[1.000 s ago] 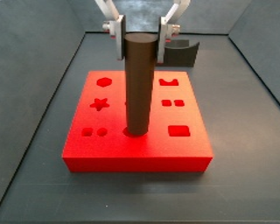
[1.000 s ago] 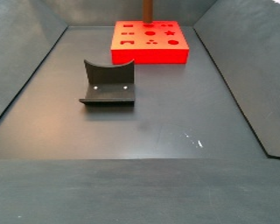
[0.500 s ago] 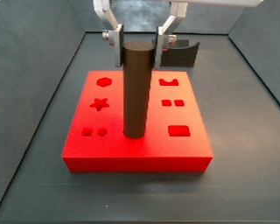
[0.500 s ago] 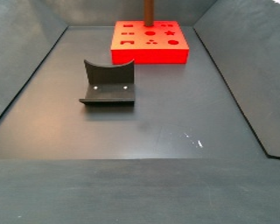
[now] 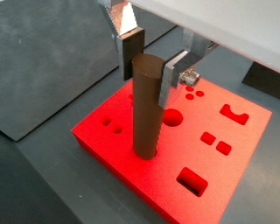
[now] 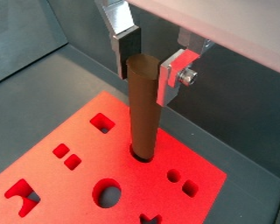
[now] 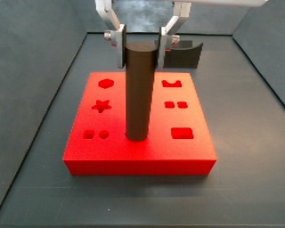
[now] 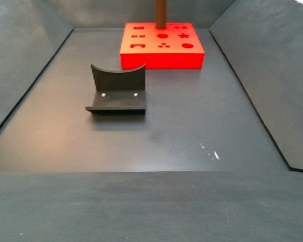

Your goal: Insert the oval object.

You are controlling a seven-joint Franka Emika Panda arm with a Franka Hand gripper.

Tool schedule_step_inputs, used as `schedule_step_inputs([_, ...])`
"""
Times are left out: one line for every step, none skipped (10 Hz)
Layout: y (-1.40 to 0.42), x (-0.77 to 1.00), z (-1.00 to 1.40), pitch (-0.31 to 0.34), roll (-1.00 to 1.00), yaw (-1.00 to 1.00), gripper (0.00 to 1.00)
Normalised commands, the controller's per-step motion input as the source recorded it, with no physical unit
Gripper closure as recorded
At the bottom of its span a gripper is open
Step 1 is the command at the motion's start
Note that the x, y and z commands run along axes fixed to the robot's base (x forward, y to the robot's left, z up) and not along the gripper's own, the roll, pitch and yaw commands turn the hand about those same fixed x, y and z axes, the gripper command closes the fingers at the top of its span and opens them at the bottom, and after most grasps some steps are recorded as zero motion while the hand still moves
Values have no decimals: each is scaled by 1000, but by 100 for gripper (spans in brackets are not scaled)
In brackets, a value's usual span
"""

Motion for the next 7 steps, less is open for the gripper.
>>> schedule_step_inputs([46, 0, 0, 0, 0, 0, 100])
schedule_step_inputs([91, 11, -83, 0, 51, 0, 100])
schedule_step_inputs([0, 0, 0, 0, 16, 0, 100])
schedule_step_inputs([0, 0, 0, 0, 9, 0, 100])
schedule_step_inputs([0, 20, -197, 0, 49, 0, 100])
schedule_step_inputs([17, 137, -297, 0, 109, -77, 100])
schedule_step_inputs([0, 63, -200, 0, 57, -17, 100])
